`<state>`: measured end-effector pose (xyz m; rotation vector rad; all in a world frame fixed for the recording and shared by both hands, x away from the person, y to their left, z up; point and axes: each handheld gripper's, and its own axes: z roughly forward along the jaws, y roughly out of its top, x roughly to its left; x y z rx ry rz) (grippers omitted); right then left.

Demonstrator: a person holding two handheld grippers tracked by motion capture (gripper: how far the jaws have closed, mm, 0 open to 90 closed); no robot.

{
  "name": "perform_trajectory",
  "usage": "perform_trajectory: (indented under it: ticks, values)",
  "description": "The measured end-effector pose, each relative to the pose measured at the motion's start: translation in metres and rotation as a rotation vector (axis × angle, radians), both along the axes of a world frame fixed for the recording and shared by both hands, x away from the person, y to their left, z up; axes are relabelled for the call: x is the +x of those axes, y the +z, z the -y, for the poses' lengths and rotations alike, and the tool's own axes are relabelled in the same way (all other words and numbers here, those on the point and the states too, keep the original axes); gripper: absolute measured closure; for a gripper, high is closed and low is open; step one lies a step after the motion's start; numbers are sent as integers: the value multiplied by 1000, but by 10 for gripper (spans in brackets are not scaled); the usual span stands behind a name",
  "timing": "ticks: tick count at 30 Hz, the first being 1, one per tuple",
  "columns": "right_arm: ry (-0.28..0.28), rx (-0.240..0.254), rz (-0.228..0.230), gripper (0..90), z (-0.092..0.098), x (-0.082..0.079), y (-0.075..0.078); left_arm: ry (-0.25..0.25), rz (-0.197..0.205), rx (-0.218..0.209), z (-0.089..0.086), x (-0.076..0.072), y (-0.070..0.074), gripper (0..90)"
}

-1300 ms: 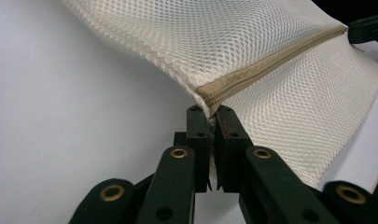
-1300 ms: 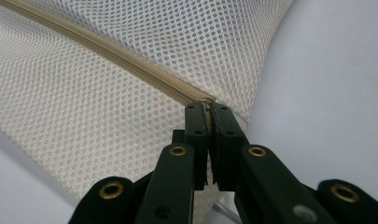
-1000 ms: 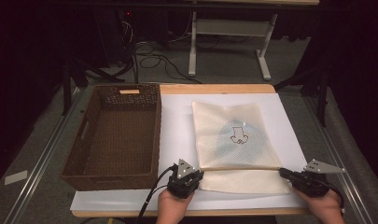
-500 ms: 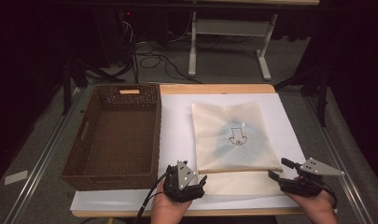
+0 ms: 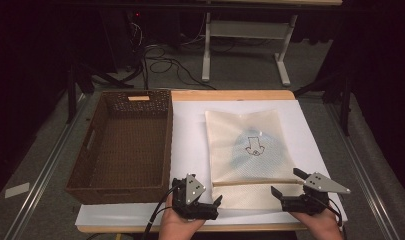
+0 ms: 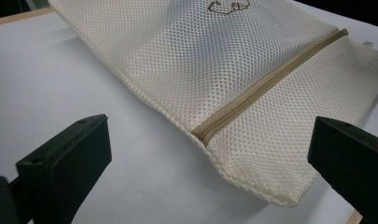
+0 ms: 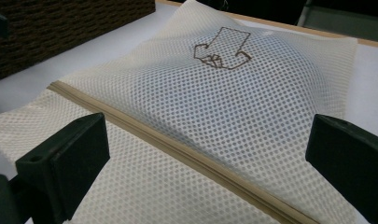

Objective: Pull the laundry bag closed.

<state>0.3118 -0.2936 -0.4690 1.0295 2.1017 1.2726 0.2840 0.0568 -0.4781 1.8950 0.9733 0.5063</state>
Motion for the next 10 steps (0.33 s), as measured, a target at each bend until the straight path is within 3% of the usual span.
perform_trajectory:
  ticks: [3, 10]
  values:
    - [-16, 10, -4, 1, 5, 0, 0, 12, -4, -27, -3, 1, 1, 14]
    - [-19, 25, 4, 1, 13, -1, 2, 20, 5, -15, -4, 1, 1, 36]
